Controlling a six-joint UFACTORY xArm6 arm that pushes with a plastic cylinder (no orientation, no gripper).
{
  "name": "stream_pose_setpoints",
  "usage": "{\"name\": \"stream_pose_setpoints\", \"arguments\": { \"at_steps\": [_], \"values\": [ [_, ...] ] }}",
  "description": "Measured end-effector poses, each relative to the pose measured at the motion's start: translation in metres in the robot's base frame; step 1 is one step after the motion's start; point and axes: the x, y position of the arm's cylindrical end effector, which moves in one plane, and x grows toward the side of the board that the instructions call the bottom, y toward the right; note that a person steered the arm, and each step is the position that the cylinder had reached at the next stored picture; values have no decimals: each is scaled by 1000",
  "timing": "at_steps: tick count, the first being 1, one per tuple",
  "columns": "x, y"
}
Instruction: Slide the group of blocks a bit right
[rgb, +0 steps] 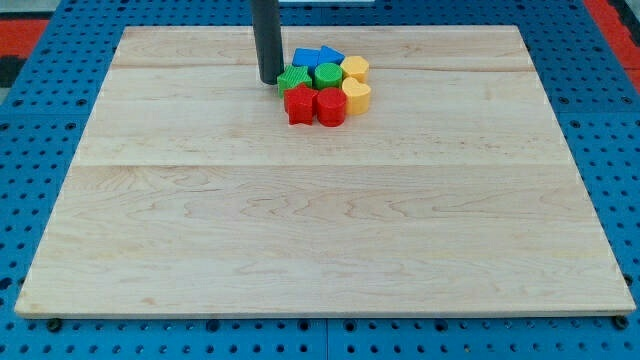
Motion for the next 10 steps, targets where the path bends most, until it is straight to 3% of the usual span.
{"name": "stream_pose_setpoints", "arguments": {
  "at_steps": [2,3,4,5,7,10],
  "values": [
    [0,-59],
    [31,-72],
    [80,-56],
    [89,-17],
    [89,24],
    [86,8]
  ]
}}
